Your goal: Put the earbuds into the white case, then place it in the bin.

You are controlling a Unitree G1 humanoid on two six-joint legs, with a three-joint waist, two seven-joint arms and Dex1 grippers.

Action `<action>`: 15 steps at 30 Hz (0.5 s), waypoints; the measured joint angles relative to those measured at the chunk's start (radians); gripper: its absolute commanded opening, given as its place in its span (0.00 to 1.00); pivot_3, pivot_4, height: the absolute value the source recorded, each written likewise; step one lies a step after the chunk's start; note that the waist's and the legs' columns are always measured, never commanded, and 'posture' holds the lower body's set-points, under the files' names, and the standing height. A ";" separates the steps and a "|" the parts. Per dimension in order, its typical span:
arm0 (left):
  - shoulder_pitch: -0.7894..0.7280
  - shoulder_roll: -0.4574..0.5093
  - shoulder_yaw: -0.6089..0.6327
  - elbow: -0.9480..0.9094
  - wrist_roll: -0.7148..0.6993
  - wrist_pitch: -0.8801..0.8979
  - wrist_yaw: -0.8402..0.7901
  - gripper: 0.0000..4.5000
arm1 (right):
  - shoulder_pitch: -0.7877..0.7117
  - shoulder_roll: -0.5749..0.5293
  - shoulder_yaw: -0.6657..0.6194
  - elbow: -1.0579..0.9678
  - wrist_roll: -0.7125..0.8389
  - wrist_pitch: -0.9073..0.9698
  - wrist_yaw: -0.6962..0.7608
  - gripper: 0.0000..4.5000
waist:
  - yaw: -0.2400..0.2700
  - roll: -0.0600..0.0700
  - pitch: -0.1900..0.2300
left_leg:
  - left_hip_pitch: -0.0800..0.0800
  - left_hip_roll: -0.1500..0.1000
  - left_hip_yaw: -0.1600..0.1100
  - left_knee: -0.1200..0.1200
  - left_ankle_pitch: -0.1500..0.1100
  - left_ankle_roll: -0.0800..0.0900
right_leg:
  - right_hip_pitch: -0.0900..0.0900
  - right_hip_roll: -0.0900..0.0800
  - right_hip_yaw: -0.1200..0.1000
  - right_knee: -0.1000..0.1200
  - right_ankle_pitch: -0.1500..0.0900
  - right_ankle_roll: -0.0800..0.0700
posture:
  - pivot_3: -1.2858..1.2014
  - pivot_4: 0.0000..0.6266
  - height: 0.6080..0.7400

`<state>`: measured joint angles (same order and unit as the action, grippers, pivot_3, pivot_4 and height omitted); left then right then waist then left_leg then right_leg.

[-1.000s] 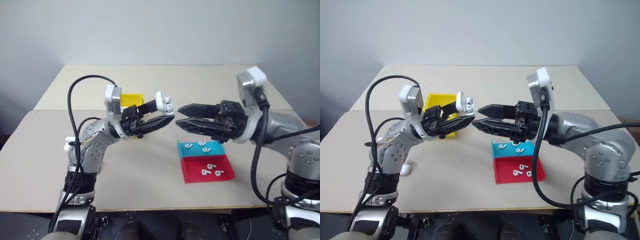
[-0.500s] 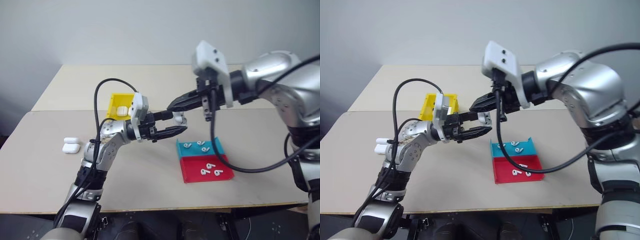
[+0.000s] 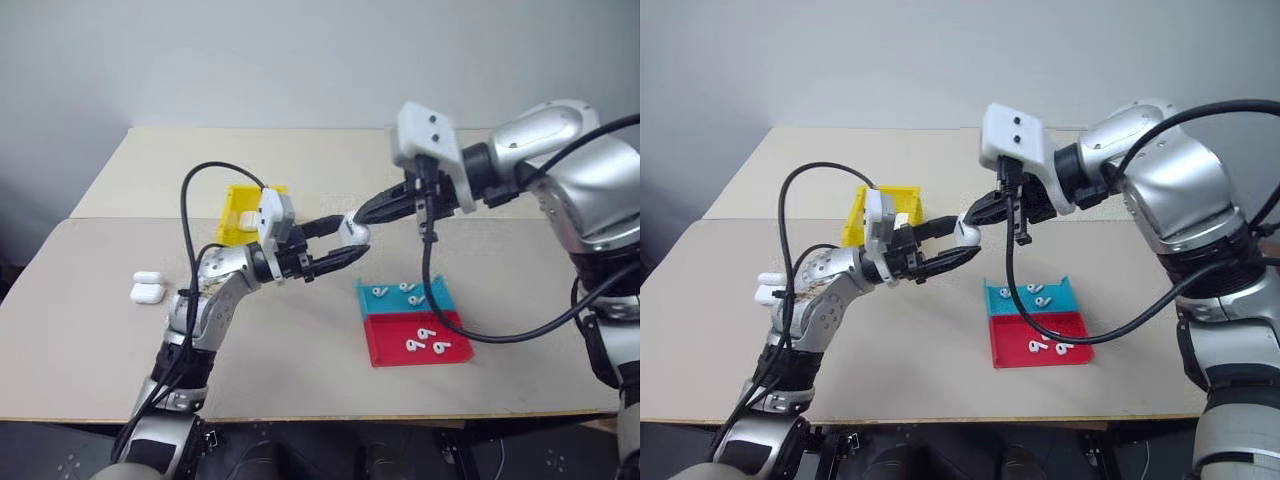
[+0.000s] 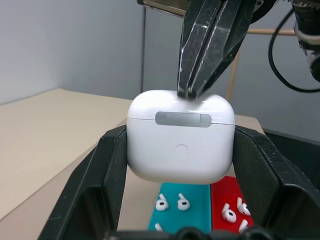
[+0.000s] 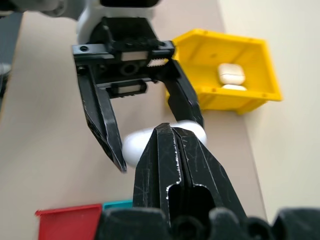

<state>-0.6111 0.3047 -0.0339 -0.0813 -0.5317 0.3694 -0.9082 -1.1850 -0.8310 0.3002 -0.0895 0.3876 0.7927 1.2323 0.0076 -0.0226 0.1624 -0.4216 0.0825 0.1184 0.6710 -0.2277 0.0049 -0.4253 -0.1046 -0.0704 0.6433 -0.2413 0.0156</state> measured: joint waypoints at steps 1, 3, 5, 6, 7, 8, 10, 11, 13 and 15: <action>0.004 0.000 0.018 -0.024 -0.001 -0.004 0.015 0.63 | 0.026 0.011 -0.033 0.002 0.011 0.014 -0.023 0.00 | 0.000 0.000 0.000 | 0.000 0.000 0.000 0.000 0.000 0.000 | 0.000 0.000 0.000 0.000 0.000 0.000 | 0.52 0.24 1.00; 0.008 -0.005 0.045 -0.070 0.009 -0.014 0.084 0.63 | 0.077 0.051 -0.120 0.002 0.056 0.049 -0.075 0.00 | 0.002 0.000 0.000 | 0.000 0.000 0.000 0.001 0.000 0.000 | 0.001 0.000 0.000 0.001 0.000 0.000 | 0.52 0.24 1.00; 0.014 -0.012 0.062 -0.105 0.044 -0.011 0.189 0.63 | 0.140 0.057 -0.217 -0.021 0.093 0.061 -0.125 0.00 | 0.007 0.000 0.000 | 0.000 0.000 -0.001 0.001 0.000 0.000 | 0.001 0.000 -0.001 0.000 0.000 0.000 | 0.52 0.24 1.00; 0.017 -0.011 0.072 -0.113 0.067 0.000 0.237 0.63 | 0.175 0.054 -0.257 -0.037 0.101 0.061 -0.145 0.00 | 0.010 0.000 0.000 | 0.000 0.000 -0.001 0.001 0.000 0.000 | 0.002 -0.001 -0.001 -0.001 0.000 0.000 | 0.52 0.24 1.00; 0.020 -0.006 0.080 -0.118 0.104 0.011 0.298 0.63 | 0.229 0.049 -0.301 -0.065 0.108 0.057 -0.166 0.00 | 0.012 0.000 0.000 | 0.000 -0.001 -0.001 0.001 0.000 0.000 | 0.002 -0.001 -0.002 -0.001 0.000 0.000 | 0.52 0.24 1.00; 0.021 -0.005 0.082 -0.119 0.144 0.017 0.349 0.63 | 0.281 0.049 -0.333 -0.091 0.109 0.049 -0.179 0.00 | 0.016 0.000 0.000 | 0.000 -0.001 -0.002 0.001 -0.001 0.001 | 0.004 -0.001 -0.002 -0.002 0.000 0.001 | 0.52 0.24 1.00; 0.020 -0.005 0.088 -0.108 0.240 0.028 0.484 0.63 | 0.426 0.060 -0.375 -0.154 0.108 0.023 -0.220 0.00 | 0.018 0.000 0.000 | 0.000 -0.001 -0.001 0.002 -0.001 0.002 | 0.003 -0.002 -0.001 -0.001 0.001 0.001 | 0.52 0.24 1.00; 0.018 -0.013 0.096 -0.096 0.272 0.034 0.540 0.63 | 0.483 0.072 -0.378 -0.185 0.109 0.018 -0.238 0.00 | 0.018 0.000 0.000 | 0.000 -0.001 -0.001 0.002 -0.001 0.002 | 0.003 -0.002 -0.001 -0.001 0.001 0.001 | 0.52 0.24 1.00; 0.003 -0.039 0.105 -0.060 0.316 0.074 0.635 0.63 | 0.560 0.083 -0.379 -0.253 0.123 0.018 -0.259 0.00 | 0.016 0.000 0.000 | 0.000 -0.001 -0.001 0.002 -0.001 0.002 | 0.002 -0.001 -0.001 0.000 0.001 0.001 | 0.52 0.24 1.00; -0.018 -0.040 0.100 -0.017 0.358 0.116 0.693 0.63 | 0.585 0.084 -0.382 -0.318 0.147 0.018 -0.274 0.00 | 0.011 0.000 0.000 | 0.000 -0.001 -0.002 0.002 -0.001 0.001 | 0.002 -0.001 -0.001 0.000 0.001 0.001 | 0.52 0.24 1.00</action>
<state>-0.6295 0.2646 0.0658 -0.0982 -0.1736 0.4850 -0.2156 -0.6000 -0.7471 -0.0820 -0.4078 0.5350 0.8111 0.9581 0.0187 -0.0227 0.1623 -0.4215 0.0813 0.1165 0.6733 -0.2286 0.0063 -0.4235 -0.1055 -0.0715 0.6437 -0.2406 0.0168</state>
